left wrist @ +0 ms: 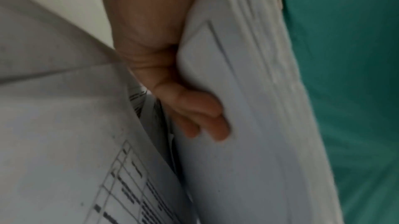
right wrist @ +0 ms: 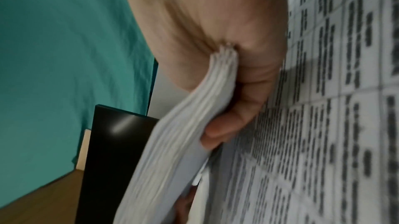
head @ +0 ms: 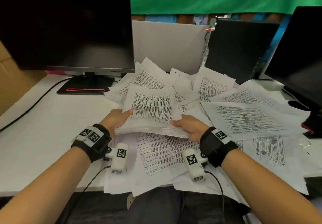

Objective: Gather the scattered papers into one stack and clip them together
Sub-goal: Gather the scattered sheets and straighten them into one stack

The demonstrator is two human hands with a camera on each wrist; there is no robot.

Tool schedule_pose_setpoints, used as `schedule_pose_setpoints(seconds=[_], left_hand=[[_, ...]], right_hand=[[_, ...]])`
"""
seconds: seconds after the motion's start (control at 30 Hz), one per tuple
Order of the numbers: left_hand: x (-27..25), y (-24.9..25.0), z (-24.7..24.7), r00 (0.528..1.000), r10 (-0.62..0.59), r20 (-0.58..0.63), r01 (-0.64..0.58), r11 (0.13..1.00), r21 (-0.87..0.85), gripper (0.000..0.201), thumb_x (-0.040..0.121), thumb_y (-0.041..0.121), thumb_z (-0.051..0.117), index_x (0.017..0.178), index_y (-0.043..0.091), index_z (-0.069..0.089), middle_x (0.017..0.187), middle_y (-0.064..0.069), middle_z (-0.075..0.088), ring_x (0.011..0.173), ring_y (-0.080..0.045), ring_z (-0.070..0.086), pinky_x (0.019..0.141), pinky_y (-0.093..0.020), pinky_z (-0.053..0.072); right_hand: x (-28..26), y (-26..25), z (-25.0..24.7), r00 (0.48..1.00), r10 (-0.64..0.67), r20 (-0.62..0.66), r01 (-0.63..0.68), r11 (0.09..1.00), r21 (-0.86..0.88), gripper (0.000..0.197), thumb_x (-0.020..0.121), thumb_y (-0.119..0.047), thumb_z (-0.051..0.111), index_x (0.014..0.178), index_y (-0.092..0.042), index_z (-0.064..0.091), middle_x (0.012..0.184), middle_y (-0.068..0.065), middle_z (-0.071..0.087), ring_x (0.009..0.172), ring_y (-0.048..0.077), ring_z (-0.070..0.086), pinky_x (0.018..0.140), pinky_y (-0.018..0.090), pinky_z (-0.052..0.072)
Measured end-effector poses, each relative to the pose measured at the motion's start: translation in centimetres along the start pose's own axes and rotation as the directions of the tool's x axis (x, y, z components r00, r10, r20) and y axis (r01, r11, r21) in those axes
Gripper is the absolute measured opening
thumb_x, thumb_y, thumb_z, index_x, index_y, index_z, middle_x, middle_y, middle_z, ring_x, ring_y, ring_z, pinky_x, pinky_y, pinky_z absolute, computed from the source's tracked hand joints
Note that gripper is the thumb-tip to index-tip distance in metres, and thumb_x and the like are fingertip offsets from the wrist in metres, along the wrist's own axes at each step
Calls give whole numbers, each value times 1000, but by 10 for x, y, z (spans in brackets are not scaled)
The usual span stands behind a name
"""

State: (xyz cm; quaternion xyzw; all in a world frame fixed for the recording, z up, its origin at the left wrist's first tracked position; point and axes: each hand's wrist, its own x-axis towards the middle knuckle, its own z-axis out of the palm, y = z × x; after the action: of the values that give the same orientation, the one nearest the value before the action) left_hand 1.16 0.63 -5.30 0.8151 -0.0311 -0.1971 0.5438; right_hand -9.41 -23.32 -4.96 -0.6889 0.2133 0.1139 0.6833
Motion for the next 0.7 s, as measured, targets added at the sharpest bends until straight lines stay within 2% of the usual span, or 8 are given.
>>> schedule_pose_setpoints(seconds=[0.2,0.3,0.37,0.47,0.5,0.57,0.63,0.7], left_hand=[[-32,30,4,921,382,-73,-389,903,-182,40,97,28,50,134,19,39,120,0,61,101,-17,65,82,-38,57],[-46,56,6,849,515,-117,-527,813,-248,42,97,24,49,135,22,30,123,4,56,101,-10,64,80,-30,58],[-51,71,8,783,611,-119,-621,753,-216,46,97,24,49,138,23,27,132,2,51,111,-9,60,89,-27,54],[-59,86,12,706,698,-115,-708,694,-130,53,98,22,48,143,25,22,139,9,44,122,1,48,95,-10,43],[-60,87,11,706,696,-130,-708,692,-140,55,97,23,51,144,25,24,139,11,45,123,2,47,96,-9,41],[-56,79,8,742,652,-156,-670,719,-184,53,92,24,58,140,21,36,134,8,53,121,-3,52,101,-20,44],[-45,60,0,834,539,-113,-551,813,-186,50,87,23,66,134,16,49,126,1,62,116,-12,59,103,-36,45],[-36,40,-3,922,383,50,-377,921,-96,55,80,24,72,131,16,53,125,-2,63,114,-16,59,105,-45,43]], right_hand=[[-16,-22,-14,950,-307,63,302,951,71,49,93,-1,59,134,-26,48,129,2,64,116,22,63,98,44,52],[-24,-52,-9,885,-465,-28,466,882,78,60,89,1,63,140,-21,40,133,5,62,118,23,62,101,48,49],[-23,-72,-1,815,-563,-134,574,818,52,56,90,-8,65,141,-17,43,133,3,62,119,22,62,103,50,47],[-24,-88,13,713,-664,-225,660,744,-103,73,81,-44,68,145,-22,41,140,-4,56,130,17,53,111,49,40],[-26,-89,16,690,-685,-234,671,727,-146,77,80,-50,67,146,-22,39,143,-5,53,132,16,50,112,46,39],[-26,-82,19,679,-694,-239,683,717,-139,63,88,-40,65,143,-17,43,139,-4,56,129,14,52,108,38,42],[-20,-62,21,752,-633,-184,623,773,-118,43,93,-24,65,132,-14,52,126,-4,63,117,11,59,98,30,48],[-8,-37,23,869,-484,-100,472,873,-125,38,88,-19,70,122,-12,56,123,1,65,116,20,61,98,35,49]])
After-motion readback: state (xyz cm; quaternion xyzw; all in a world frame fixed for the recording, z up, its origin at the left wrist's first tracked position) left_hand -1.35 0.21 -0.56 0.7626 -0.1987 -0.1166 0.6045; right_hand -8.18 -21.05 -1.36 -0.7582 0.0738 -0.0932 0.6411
